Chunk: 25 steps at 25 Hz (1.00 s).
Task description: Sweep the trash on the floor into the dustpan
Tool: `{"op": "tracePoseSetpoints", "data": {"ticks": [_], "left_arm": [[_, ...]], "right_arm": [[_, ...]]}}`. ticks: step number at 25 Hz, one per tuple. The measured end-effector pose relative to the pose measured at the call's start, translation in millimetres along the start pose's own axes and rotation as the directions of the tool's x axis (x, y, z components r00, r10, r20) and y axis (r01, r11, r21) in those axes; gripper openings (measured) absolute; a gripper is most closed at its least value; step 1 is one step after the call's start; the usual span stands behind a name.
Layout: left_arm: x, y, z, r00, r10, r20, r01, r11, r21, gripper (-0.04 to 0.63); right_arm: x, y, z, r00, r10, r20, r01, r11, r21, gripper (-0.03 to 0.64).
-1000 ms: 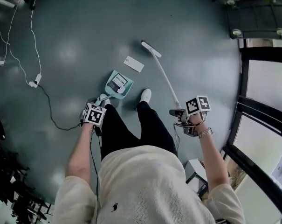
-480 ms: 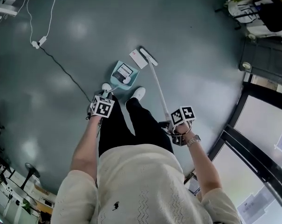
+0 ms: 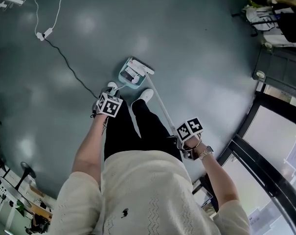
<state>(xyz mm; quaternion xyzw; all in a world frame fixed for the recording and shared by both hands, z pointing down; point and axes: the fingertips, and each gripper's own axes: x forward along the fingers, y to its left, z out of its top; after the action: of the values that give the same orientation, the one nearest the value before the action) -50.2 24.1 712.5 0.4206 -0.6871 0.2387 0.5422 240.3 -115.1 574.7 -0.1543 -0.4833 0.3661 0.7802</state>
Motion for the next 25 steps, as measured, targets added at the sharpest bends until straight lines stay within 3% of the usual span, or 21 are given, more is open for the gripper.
{"op": "tracePoseSetpoints", "data": {"ticks": [5, 9, 12, 18, 25], "left_arm": [[-2, 0, -1, 1.000, -0.008, 0.007, 0.008, 1.000, 0.003, 0.094], [2, 6, 1, 0.999, -0.031, 0.016, 0.031, 1.000, -0.002, 0.094], [-5, 14, 4, 0.998, -0.053, 0.033, 0.053, 0.998, 0.020, 0.094], [-28, 63, 4, 0.995, -0.079, 0.063, 0.078, 0.997, 0.023, 0.094], [-73, 124, 1, 0.992, -0.090, 0.083, 0.079, 0.989, 0.128, 0.094]], "right_arm": [[-5, 15, -11, 0.997, -0.018, -0.072, 0.013, 0.998, -0.069, 0.086], [-2, 24, -3, 0.997, -0.046, -0.065, 0.042, 0.997, -0.064, 0.091], [-2, 39, 4, 1.000, -0.023, -0.006, 0.023, 1.000, -0.012, 0.091], [3, 103, 13, 0.981, 0.106, 0.165, -0.128, 0.984, 0.127, 0.091], [21, 167, 22, 0.908, 0.171, 0.383, -0.258, 0.948, 0.189, 0.091]]}}
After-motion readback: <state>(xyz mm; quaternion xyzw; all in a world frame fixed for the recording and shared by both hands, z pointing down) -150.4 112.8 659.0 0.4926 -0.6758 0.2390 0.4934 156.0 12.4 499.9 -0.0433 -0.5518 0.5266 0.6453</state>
